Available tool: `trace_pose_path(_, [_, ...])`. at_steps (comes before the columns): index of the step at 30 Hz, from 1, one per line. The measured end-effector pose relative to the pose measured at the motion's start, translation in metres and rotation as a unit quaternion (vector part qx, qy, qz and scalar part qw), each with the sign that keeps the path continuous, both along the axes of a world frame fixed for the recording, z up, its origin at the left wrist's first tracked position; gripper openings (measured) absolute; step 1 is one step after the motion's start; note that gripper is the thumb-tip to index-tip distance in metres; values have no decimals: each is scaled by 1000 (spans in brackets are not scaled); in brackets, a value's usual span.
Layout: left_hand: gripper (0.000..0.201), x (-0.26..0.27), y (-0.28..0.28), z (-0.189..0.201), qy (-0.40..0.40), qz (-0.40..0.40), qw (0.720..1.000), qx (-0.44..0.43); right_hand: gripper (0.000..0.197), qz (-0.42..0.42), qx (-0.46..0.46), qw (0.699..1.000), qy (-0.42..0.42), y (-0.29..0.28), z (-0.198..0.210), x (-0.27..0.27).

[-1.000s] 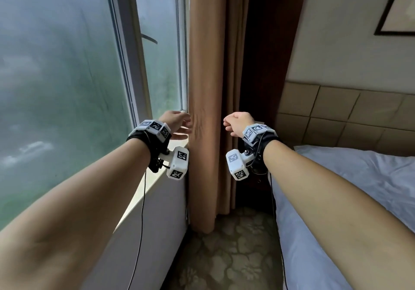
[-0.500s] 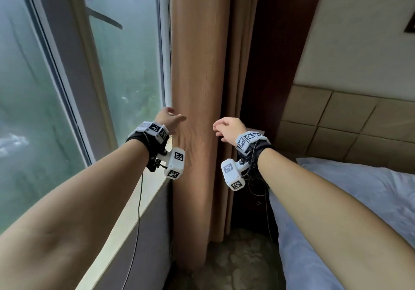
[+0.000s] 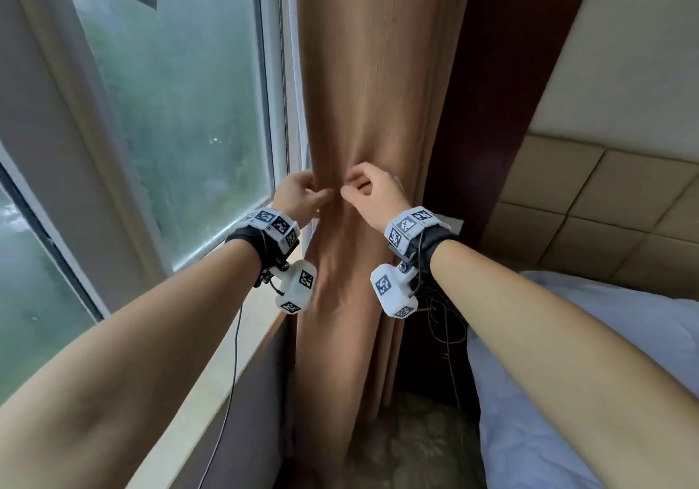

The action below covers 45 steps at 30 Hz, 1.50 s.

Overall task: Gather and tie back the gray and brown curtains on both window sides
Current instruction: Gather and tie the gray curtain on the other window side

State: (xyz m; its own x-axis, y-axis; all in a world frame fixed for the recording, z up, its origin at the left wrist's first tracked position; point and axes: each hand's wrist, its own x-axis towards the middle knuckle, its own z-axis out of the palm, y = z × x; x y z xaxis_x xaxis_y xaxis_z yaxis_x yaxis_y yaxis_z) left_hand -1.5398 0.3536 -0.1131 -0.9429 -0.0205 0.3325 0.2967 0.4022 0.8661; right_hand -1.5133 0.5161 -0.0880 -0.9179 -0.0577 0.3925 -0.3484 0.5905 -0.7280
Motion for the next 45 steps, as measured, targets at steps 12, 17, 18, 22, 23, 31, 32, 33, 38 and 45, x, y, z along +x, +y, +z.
trace_pose_path(12, [27,-4,54,-3,-132,-23,991,18,48,-158,260,898,317,66,2,-16])
trace_pose_path(17, [64,-20,61,-11,-118,163,979,-7,50,-82,428,759,484,94,-7,-18])
trace_pose_path(18, [68,-21,63,-9,-115,192,974,-22,51,-75,460,752,467,94,-4,-17])
trace_pose_path(22, [57,-29,63,-6,-113,180,975,-60,19,-27,522,824,220,94,4,-17])
trace_pose_path(23, [37,-32,63,-6,-101,161,980,-65,22,-26,486,864,125,93,5,-18])
trace_pose_path(31, [13,-23,63,-14,-123,-55,977,166,89,21,145,971,-189,67,-24,-45])
trace_pose_path(32, [13,-21,61,-15,-129,-77,973,174,89,38,116,972,-199,62,-27,-45])
trace_pose_path(33, [12,-20,59,-16,-136,-106,969,179,84,44,77,974,-210,56,-30,-46])
trace_pose_path(38, [12,-23,36,-30,-144,-153,968,141,42,-70,1,975,-210,38,-53,-56])
trace_pose_path(45, [32,-55,-1,-58,-159,2,981,116,12,-107,-40,965,-236,42,-59,-42])
